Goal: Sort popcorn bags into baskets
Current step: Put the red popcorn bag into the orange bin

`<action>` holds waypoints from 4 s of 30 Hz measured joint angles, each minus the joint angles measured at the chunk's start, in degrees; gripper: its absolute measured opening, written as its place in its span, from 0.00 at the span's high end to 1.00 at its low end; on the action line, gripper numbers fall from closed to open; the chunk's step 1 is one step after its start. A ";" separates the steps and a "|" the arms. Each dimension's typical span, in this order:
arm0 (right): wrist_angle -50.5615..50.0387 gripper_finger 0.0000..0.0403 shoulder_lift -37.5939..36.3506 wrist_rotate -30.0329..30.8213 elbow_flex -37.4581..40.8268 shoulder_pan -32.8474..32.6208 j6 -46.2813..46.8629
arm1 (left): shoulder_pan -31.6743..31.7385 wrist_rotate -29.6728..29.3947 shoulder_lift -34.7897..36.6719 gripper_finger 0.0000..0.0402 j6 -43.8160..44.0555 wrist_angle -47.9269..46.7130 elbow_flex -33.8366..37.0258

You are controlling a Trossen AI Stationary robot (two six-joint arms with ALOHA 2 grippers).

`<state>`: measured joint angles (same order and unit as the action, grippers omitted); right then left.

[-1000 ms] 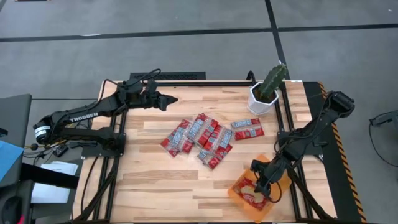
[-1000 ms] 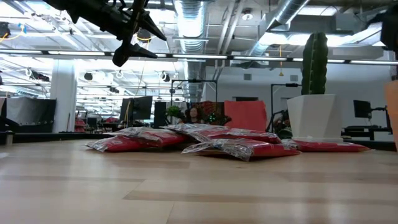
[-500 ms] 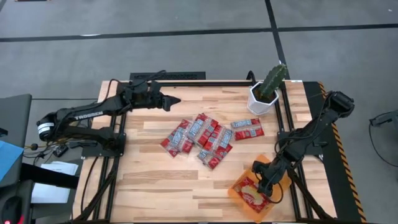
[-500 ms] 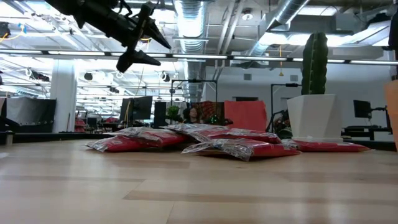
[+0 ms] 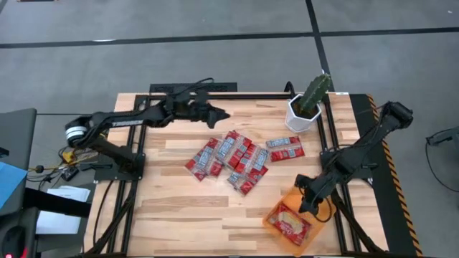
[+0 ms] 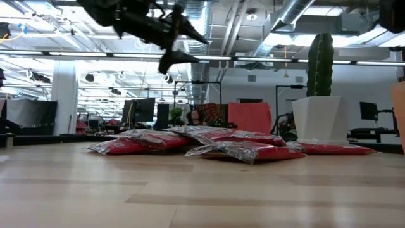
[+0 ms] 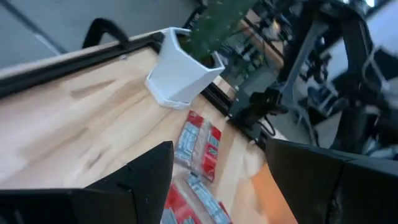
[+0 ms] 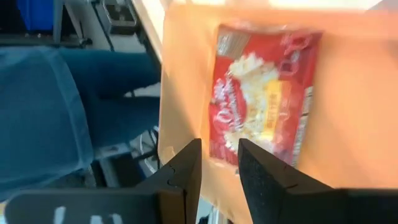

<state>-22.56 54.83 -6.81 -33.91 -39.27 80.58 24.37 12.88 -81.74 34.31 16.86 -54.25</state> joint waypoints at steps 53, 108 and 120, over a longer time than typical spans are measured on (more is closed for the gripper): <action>-7.49 0.71 -5.96 16.41 -0.04 1.55 1.95 | -10.99 -0.44 -51.33 0.98 -44.50 -27.40 -54.92; -7.86 0.71 -2.31 28.24 0.00 13.78 0.02 | -7.01 -6.16 -50.42 1.00 -38.12 -68.71 -53.80; -0.94 0.71 4.95 28.84 0.00 25.98 -2.99 | -0.14 2.36 -29.51 1.00 -34.08 -69.17 -49.60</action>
<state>-23.50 59.78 22.03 -33.91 -13.29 77.58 24.23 15.24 -111.25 0.23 -52.31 -103.85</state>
